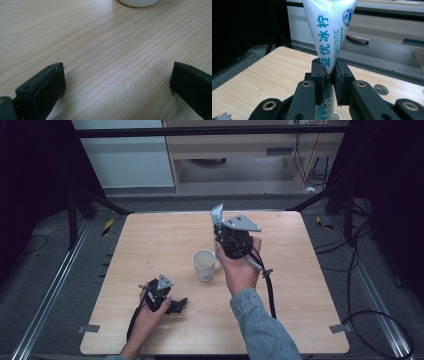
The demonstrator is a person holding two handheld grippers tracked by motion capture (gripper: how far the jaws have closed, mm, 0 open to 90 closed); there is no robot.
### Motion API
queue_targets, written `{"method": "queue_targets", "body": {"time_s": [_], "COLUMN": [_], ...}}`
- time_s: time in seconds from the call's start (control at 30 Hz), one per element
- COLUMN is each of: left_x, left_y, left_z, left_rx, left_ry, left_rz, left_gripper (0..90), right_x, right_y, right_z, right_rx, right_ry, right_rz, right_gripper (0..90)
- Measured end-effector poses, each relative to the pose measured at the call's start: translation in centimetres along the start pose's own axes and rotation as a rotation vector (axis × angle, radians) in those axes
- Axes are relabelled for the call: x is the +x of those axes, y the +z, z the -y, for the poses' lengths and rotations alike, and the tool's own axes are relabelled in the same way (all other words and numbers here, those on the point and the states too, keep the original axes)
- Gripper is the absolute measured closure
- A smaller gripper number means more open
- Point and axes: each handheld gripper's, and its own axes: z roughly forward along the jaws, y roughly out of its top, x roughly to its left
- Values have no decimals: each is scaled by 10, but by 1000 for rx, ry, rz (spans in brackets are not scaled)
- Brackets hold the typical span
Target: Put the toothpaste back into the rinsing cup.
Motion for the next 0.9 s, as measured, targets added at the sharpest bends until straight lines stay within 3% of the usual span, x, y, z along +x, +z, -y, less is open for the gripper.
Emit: {"method": "queue_targets", "body": {"time_s": [0.9], "left_x": [0], "left_y": [0], "left_z": [0], "left_rx": [1], "left_ry": [1], "left_rz": [1], "left_gripper": [0], "right_x": [12], "right_y": [17], "right_z": [0], "right_rx": [-18], "right_ry": [-14], "right_rz": [-22], "right_gripper": [794]}}
